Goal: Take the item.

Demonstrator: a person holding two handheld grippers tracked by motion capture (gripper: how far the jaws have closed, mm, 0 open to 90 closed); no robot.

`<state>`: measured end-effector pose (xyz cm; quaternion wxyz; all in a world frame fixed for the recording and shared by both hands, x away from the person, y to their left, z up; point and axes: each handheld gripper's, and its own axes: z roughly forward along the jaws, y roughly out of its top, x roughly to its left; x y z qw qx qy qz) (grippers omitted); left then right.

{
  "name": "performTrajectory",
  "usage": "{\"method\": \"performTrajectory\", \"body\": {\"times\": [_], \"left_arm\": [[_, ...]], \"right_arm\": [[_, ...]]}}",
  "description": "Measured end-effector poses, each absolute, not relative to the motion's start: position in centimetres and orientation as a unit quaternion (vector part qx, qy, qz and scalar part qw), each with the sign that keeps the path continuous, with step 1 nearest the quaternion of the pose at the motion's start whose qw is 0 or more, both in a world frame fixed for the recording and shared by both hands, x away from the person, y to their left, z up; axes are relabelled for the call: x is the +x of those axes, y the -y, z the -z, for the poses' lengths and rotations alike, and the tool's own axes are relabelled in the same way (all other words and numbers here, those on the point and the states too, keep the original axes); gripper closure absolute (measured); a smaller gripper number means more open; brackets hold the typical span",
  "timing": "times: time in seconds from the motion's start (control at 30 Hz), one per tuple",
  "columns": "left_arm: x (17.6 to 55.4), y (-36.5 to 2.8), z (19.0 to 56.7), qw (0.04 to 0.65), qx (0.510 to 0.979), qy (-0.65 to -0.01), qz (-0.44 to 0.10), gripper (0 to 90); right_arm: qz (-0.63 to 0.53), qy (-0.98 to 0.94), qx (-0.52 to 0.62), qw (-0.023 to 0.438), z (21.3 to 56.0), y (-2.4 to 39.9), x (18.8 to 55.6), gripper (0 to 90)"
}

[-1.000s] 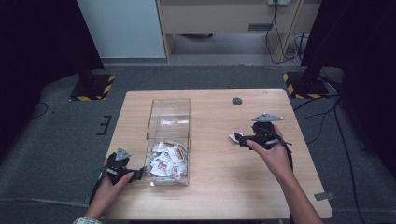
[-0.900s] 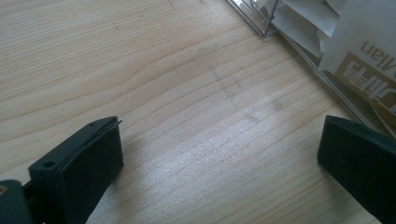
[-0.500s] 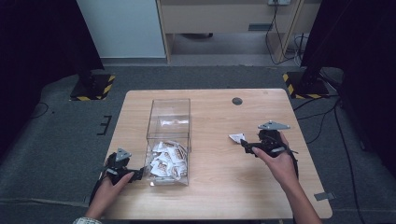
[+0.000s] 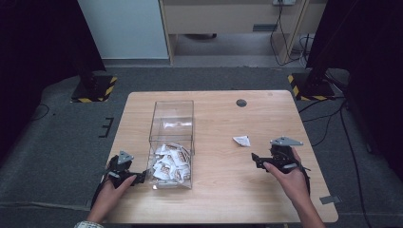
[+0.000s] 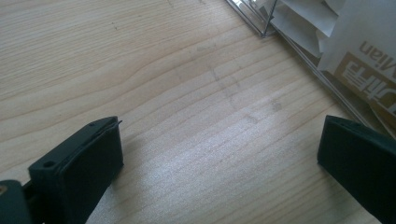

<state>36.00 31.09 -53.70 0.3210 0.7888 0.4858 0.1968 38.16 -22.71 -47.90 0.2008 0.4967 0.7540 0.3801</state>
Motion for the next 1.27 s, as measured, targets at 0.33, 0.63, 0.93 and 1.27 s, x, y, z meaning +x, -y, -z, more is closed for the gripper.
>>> {"method": "performTrajectory", "body": {"times": [0.33, 0.63, 0.93, 1.27], "left_arm": [[36.0, -31.1, 53.7, 0.321, 0.789, -0.486, -0.197, 0.0], [36.0, -31.1, 53.7, 0.321, 0.789, -0.486, -0.197, 0.0], [36.0, -31.0, 53.7, 0.321, 0.789, -0.486, -0.196, 0.0], [36.0, -31.0, 53.7, 0.321, 0.790, -0.485, -0.196, 0.0]], "right_arm": [[-0.349, -0.759, 0.514, 0.193, 50.8, 23.3, 37.3, 8.7], [-0.333, -0.779, 0.500, 0.182, 51.9, 21.9, 36.8, 7.8], [-0.311, -0.793, 0.496, 0.171, 53.2, 20.2, 36.9, 4.2], [-0.326, -0.789, 0.483, 0.195, 53.9, 20.0, 36.6, 0.7]]}}
